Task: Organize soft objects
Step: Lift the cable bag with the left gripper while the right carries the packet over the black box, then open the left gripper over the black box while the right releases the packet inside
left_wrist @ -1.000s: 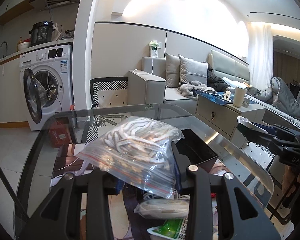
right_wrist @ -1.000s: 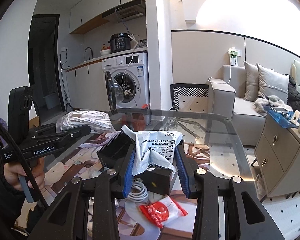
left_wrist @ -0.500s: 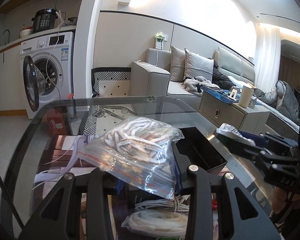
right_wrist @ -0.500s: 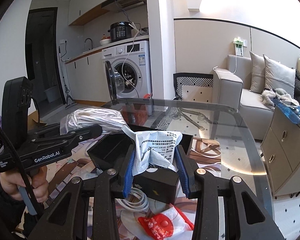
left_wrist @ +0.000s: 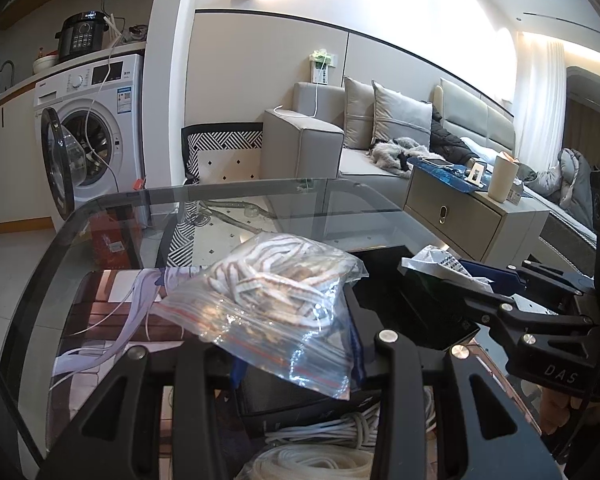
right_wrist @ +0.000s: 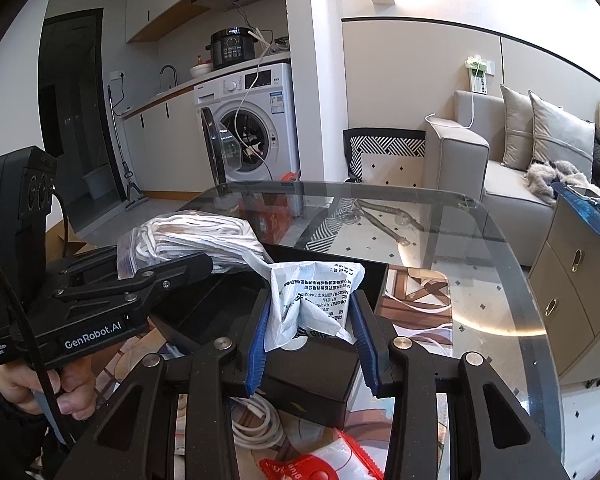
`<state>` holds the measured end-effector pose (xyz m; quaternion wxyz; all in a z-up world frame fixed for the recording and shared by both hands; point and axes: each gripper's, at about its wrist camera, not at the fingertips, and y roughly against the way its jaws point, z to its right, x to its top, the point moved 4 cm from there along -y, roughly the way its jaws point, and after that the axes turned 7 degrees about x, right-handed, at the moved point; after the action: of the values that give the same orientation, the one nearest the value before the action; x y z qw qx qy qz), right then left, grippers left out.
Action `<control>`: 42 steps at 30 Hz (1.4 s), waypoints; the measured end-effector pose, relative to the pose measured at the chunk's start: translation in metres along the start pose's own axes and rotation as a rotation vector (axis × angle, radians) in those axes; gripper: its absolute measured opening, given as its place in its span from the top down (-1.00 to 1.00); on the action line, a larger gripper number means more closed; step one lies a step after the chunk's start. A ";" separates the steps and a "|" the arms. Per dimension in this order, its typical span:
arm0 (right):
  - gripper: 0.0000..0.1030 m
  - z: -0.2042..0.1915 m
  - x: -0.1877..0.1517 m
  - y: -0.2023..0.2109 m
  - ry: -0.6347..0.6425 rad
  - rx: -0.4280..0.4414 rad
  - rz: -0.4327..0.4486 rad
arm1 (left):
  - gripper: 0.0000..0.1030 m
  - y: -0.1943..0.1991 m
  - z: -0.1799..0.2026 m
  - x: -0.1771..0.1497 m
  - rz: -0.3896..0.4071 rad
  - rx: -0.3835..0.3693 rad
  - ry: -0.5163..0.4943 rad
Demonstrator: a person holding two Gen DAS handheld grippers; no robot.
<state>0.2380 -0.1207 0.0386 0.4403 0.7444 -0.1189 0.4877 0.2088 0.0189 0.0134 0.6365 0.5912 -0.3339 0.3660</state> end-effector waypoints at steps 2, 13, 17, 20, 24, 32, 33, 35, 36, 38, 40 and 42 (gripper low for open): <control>0.26 0.001 0.000 -0.005 0.000 0.003 -0.007 | 0.26 -0.003 0.000 0.000 -0.008 -0.002 -0.001; 0.25 0.004 -0.001 -0.020 0.032 -0.010 -0.025 | 0.22 -0.014 0.004 -0.002 -0.039 -0.018 -0.020; 0.03 0.006 -0.002 -0.023 0.034 -0.016 -0.034 | 0.18 -0.017 0.007 -0.002 -0.044 -0.023 -0.040; -0.10 0.008 -0.002 -0.020 0.038 -0.025 -0.023 | -0.05 -0.018 0.007 -0.004 -0.054 -0.031 -0.044; -0.40 0.009 -0.004 -0.011 0.036 -0.040 -0.012 | -0.26 -0.013 0.007 -0.005 -0.056 -0.031 -0.056; -0.73 0.009 -0.006 0.007 0.029 -0.052 0.006 | -1.00 0.003 -0.005 -0.006 -0.034 0.009 -0.031; -0.79 0.010 -0.007 0.011 0.025 -0.055 0.008 | -1.00 0.006 -0.006 -0.006 -0.031 0.016 -0.030; -0.92 0.010 -0.010 0.017 0.010 -0.050 0.011 | -1.00 0.011 -0.009 -0.006 -0.024 0.036 -0.033; -0.96 0.009 -0.011 0.022 0.005 -0.048 0.016 | -1.00 0.013 -0.010 -0.006 -0.020 0.043 -0.036; -0.99 0.007 -0.013 0.029 0.002 -0.053 0.023 | -1.00 0.019 -0.012 -0.006 -0.010 0.057 -0.038; -0.99 0.008 -0.016 0.038 -0.018 -0.064 0.040 | -1.00 0.025 -0.014 -0.007 -0.004 0.060 -0.040; -0.99 0.009 -0.020 0.046 -0.039 -0.064 0.045 | -1.00 0.031 -0.015 -0.008 -0.003 0.060 -0.046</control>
<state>0.2055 -0.1593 0.0457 0.4506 0.7363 -0.1597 0.4789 0.1782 0.0339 0.0213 0.6113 0.6187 -0.3364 0.3611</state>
